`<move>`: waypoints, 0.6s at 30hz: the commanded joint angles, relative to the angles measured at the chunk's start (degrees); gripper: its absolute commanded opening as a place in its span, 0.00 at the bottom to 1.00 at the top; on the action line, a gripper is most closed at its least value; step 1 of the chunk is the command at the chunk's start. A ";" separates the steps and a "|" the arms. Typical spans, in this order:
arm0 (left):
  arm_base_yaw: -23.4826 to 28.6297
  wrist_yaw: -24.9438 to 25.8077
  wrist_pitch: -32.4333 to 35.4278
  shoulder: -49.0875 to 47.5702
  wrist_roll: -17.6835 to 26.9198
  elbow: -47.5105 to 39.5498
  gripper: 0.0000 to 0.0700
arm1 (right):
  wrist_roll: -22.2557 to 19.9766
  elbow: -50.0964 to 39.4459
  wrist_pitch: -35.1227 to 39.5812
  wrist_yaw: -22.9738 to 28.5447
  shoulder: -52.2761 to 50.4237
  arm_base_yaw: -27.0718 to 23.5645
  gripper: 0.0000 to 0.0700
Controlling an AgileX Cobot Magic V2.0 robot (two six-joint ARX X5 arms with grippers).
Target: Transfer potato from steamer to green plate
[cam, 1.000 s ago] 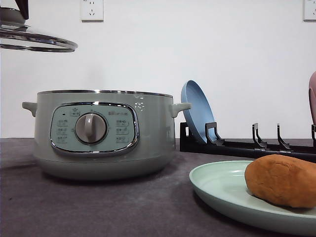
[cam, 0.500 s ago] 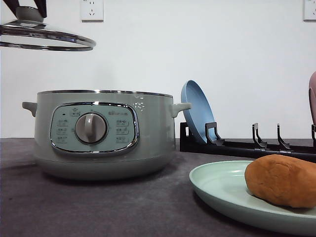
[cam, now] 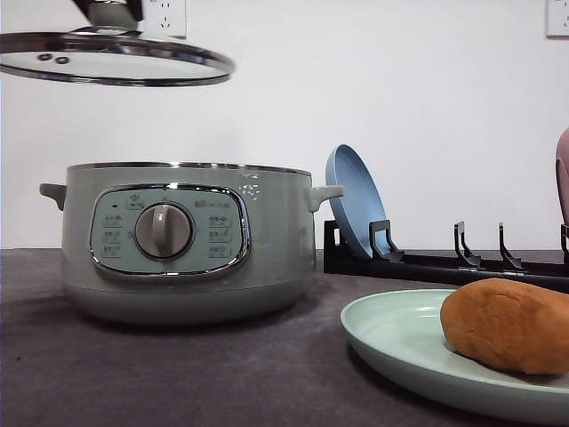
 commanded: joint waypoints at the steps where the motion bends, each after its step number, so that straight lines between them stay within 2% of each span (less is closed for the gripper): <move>1: -1.48 -0.10 0.28 0.35 -0.51 2.51 0.00 | 0.69 0.85 0.35 -0.09 0.44 0.24 0.99; 9: -6.71 -0.09 1.19 0.44 -0.51 2.49 0.00 | 0.68 0.85 0.35 -0.09 0.44 0.24 0.99; 18: -8.59 -0.11 2.12 1.83 -0.50 2.40 0.00 | 0.64 0.85 0.36 -0.06 0.44 0.24 0.99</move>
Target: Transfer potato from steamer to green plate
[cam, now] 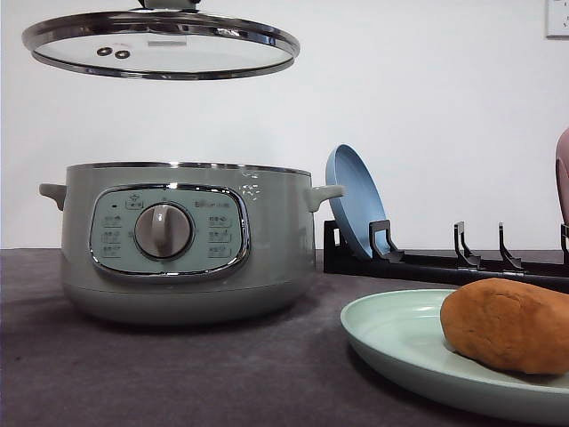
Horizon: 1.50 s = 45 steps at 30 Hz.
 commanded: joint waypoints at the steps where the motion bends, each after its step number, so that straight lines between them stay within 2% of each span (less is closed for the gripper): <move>1: -0.44 -0.14 2.38 1.53 -0.38 2.40 0.00 | 0.59 0.85 0.42 -0.07 0.44 0.24 0.99; 18: -0.30 -0.22 3.01 12.16 0.76 2.40 0.00 | 0.57 0.85 -0.41 -0.02 0.44 0.24 0.99; 45: 1.93 -0.18 3.28 13.02 0.91 2.40 0.00 | 0.55 0.83 0.07 0.15 0.44 0.24 0.99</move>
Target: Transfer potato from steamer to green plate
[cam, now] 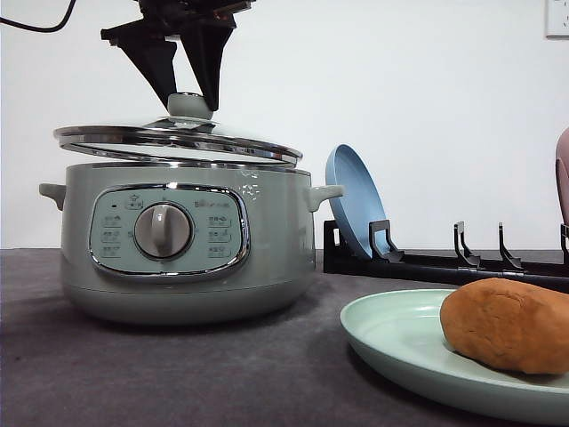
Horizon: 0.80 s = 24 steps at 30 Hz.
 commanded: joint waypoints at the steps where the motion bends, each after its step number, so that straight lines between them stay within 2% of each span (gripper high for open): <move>1: -0.33 -0.13 1.08 0.95 0.28 2.40 0.00 | 0.55 0.85 0.57 0.09 0.44 0.24 0.99; 11: -0.36 2.17 0.98 2.84 0.31 2.40 0.00 | 0.59 0.84 0.53 0.07 0.44 0.24 0.99; 24: -0.37 2.23 1.68 6.69 0.28 2.40 0.00 | 0.59 0.85 0.53 0.07 0.44 0.24 0.99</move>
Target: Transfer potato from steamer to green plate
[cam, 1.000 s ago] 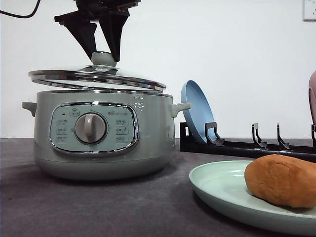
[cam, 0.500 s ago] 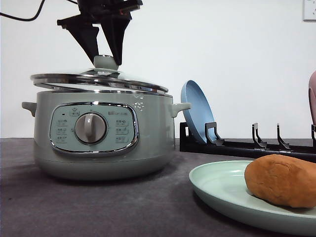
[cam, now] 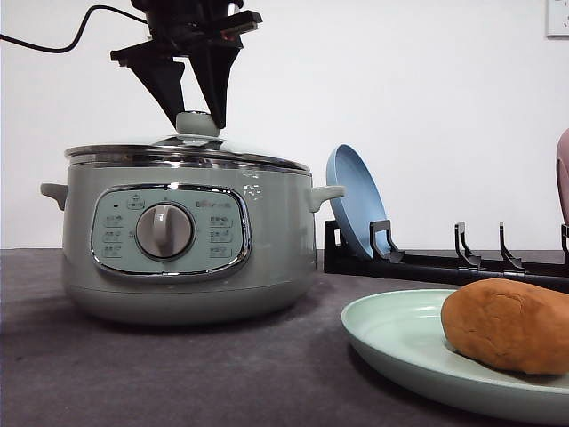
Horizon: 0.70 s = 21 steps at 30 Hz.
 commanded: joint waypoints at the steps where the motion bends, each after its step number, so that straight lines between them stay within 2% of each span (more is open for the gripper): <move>1: -0.57 0.24 1.50 3.10 0.21 1.29 0.00 | 0.59 0.84 0.52 0.07 0.44 0.24 0.99; 21: -0.04 0.22 4.90 3.08 -0.20 1.29 0.00 | 0.57 0.83 0.11 0.07 0.44 0.24 0.99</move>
